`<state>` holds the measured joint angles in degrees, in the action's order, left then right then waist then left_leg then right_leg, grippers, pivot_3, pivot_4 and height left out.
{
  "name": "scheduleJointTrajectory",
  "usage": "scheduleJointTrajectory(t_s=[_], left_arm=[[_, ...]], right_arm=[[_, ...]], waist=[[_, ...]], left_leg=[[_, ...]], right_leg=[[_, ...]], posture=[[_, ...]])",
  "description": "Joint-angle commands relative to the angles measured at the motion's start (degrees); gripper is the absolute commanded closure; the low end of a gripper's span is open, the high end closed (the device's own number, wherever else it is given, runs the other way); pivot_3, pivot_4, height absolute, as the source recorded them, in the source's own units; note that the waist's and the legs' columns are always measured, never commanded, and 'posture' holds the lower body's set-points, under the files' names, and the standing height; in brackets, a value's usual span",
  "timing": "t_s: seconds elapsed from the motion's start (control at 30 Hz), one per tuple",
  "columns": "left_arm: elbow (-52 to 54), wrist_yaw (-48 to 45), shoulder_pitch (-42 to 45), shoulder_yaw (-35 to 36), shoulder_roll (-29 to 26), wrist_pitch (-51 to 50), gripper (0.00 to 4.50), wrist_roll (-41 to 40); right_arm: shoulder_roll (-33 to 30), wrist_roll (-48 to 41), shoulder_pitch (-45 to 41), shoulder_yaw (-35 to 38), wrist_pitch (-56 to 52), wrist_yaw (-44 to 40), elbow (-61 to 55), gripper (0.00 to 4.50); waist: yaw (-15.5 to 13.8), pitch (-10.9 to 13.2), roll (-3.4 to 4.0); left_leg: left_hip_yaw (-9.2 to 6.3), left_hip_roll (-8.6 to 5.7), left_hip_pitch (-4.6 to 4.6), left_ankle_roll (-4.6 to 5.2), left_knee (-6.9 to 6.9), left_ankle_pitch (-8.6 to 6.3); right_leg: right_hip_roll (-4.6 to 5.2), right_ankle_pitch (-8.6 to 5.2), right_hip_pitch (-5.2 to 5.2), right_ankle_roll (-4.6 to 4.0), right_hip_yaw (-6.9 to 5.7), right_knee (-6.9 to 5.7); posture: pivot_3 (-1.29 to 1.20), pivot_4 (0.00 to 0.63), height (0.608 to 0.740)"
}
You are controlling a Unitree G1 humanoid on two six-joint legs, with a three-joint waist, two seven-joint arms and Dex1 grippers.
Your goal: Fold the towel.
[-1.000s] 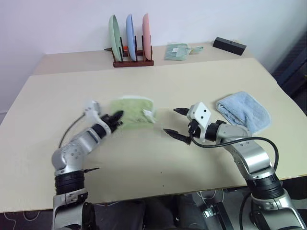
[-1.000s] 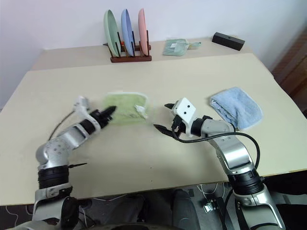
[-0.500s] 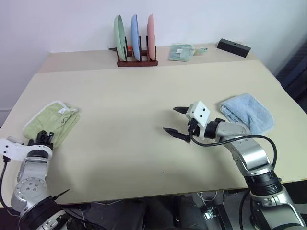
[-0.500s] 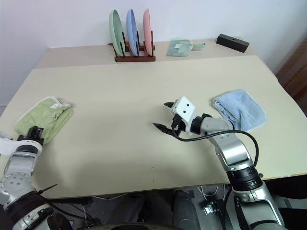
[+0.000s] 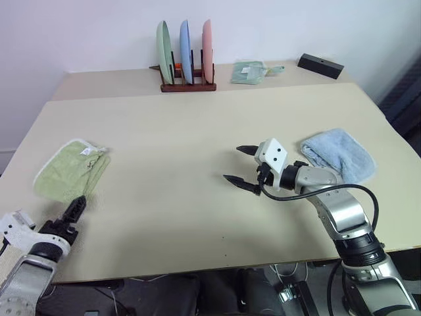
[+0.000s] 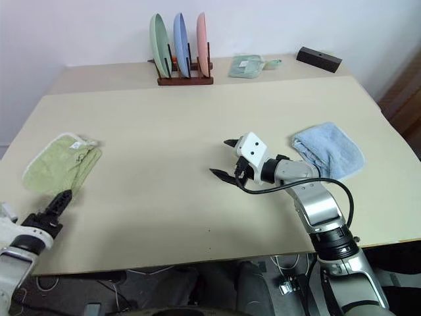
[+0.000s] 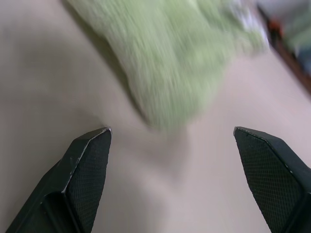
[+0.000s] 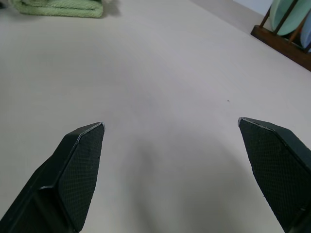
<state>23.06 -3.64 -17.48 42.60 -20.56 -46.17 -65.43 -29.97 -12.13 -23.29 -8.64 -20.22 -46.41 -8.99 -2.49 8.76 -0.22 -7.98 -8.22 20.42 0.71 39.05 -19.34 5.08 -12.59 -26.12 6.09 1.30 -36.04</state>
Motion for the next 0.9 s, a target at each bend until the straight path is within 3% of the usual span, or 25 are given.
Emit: scheduleJointTrajectory(t_s=[0.03,0.13,0.33,0.53,0.73,0.9], left_arm=[[8.5,-5.5,1.2,-10.5,-5.6,3.0,0.40,9.6],[8.9,-7.2,7.4,-21.3,-9.4,8.6,0.40,21.8],[2.1,-10.1,18.8,-34.6,-10.8,16.5,0.40,37.1],[-4.1,-13.6,23.0,-38.7,-10.6,23.5,0.40,45.6],[-7.9,-17.1,23.8,-38.1,-9.6,25.8,0.40,46.6],[-10.5,-18.1,23.3,-37.1,-8.1,28.0,0.40,47.5]], right_arm=[[0.8,0.1,-1.4,1.5,1.9,1.0,1.3,0.00],[1.3,0.2,-1.4,2.8,2.8,2.7,4.1,0.00],[0.1,1.2,0.8,4.8,6.2,3.7,7.6,0.00],[0.8,-2.5,3.0,9.0,3.9,4.4,5.7,0.00],[-1.1,-6.5,8.7,12.2,1.7,2.0,3.3,0.00],[-1.6,-6.3,8.0,11.4,0.8,1.5,3.7,0.00]], waist=[[-0.3,0.0,0.00],[-0.3,0.0,0.01],[0.5,0.0,0.02],[0.8,0.0,0.02],[0.2,0.0,0.02],[0.3,0.0,0.02]], left_leg=[[-0.02,0.00,-0.03,0.00,0.02,0.00],[-0.02,-0.01,-0.16,-0.01,0.03,0.00],[0.06,0.00,0.02,0.00,-0.15,-0.01],[0.10,0.03,0.01,0.00,-0.17,-0.01],[0.10,0.03,0.02,0.00,-0.11,-0.01],[0.09,0.04,0.01,0.00,-0.08,-0.01]], right_leg=[[0.00,0.00,0.06,0.00,-0.01,0.01],[0.00,0.01,0.24,-0.01,-0.03,0.05],[-0.01,0.02,-0.16,-0.01,-0.03,0.07],[-0.03,0.02,-0.17,-0.01,-0.01,0.06],[-0.01,0.02,-0.13,0.00,-0.01,0.07],[-0.02,0.03,-0.13,0.00,-0.01,0.02]], posture=[[0.00,0.150,0.740],[0.00,0.150,0.740],[0.00,0.150,0.740],[0.00,0.150,0.740],[0.00,0.150,0.740],[0.00,0.150,0.740]])
